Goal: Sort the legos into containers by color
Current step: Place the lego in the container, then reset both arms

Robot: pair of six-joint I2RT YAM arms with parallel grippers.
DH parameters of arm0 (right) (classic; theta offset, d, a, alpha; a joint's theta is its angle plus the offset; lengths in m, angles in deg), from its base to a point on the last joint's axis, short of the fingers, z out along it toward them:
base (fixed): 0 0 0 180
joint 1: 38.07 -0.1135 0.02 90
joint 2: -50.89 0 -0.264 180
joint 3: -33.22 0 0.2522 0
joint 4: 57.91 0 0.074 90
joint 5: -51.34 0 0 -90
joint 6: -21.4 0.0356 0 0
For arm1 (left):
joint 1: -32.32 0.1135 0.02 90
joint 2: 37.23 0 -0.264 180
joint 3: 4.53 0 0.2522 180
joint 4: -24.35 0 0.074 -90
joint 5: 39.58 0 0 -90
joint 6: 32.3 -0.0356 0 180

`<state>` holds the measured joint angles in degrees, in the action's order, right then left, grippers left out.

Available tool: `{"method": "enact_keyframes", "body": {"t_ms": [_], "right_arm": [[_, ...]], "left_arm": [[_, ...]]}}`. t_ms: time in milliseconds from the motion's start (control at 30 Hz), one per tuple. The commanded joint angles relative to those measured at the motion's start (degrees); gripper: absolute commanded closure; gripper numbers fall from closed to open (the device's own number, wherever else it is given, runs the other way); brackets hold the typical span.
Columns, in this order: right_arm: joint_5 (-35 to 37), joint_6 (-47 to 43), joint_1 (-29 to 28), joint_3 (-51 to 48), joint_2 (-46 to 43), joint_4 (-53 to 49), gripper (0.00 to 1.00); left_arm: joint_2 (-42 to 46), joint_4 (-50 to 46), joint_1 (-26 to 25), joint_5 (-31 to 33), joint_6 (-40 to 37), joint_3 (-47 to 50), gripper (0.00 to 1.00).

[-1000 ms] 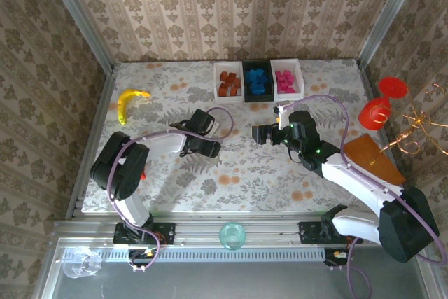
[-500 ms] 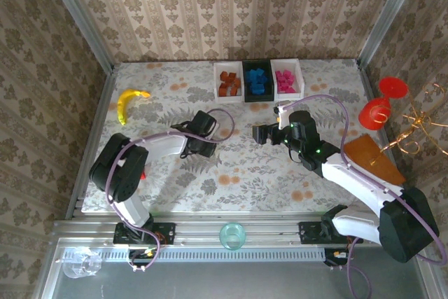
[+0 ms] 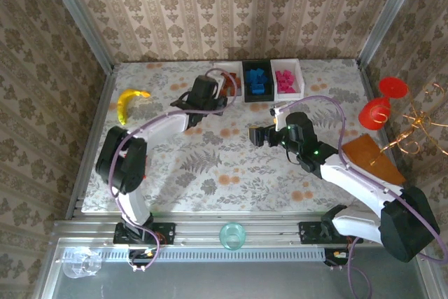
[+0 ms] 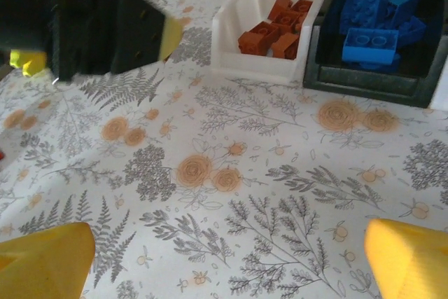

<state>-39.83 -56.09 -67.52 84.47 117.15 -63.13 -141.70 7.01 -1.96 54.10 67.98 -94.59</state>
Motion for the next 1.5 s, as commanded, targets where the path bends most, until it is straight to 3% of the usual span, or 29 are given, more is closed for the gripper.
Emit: {"method": "enact_keyframes", "body": {"t_ms": [0, 367, 633, 733, 867, 1033, 1267, 1367, 1467], "right_arm": [[8.3, -3.1, -1.4, -2.0, 0.7, 6.7, 0.0], [20.0, -4.9, -2.6, 3.5, 8.6, 15.5, 0.0], [19.3, -4.2, -2.6, 7.4, 10.4, 12.5, 0.0], [20.2, -4.6, -2.5, 6.7, 9.3, 10.4, 0.0], [20.9, -5.8, -2.4, 6.5, 7.6, 6.0, 0.0], [22.8, -10.1, -2.2, 6.6, 6.2, 2.4, 0.0], [28.3, -16.5, -1.7, 3.7, 4.3, 2.5, 0.0], [32.3, -17.7, 0.1, 2.6, 4.9, 2.6, 0.0], [34.5, -18.2, 3.3, 0.4, 5.5, 5.9, 0.0]], "left_arm": [[-6.3, -1.1, 1.4, -1.5, -0.8, -7.5, 0.67], [-24.5, -7.4, 4.2, -0.1, -5.0, -31.1, 0.66], [-33.4, -18.5, 4.7, 4.1, -9.8, -50.9, 0.54], [-31.5, -19.3, 4.7, 5.7, -10.3, -51.5, 0.47], [-22.9, -14.7, 4.4, 3.9, -8.6, -41.6, 0.39], [-6.8, 1.3, 4.4, 1.5, -5.8, -16.7, 0.28], [15.5, 20.4, 5.4, 7.7, -5.5, 16.2, 0.09], [22.4, 21.7, 7.3, 10.4, -6.4, 24.8, 0.0], [26.5, 21.5, 11.2, 12.4, -7.8, 30.2, 0.0]]}}
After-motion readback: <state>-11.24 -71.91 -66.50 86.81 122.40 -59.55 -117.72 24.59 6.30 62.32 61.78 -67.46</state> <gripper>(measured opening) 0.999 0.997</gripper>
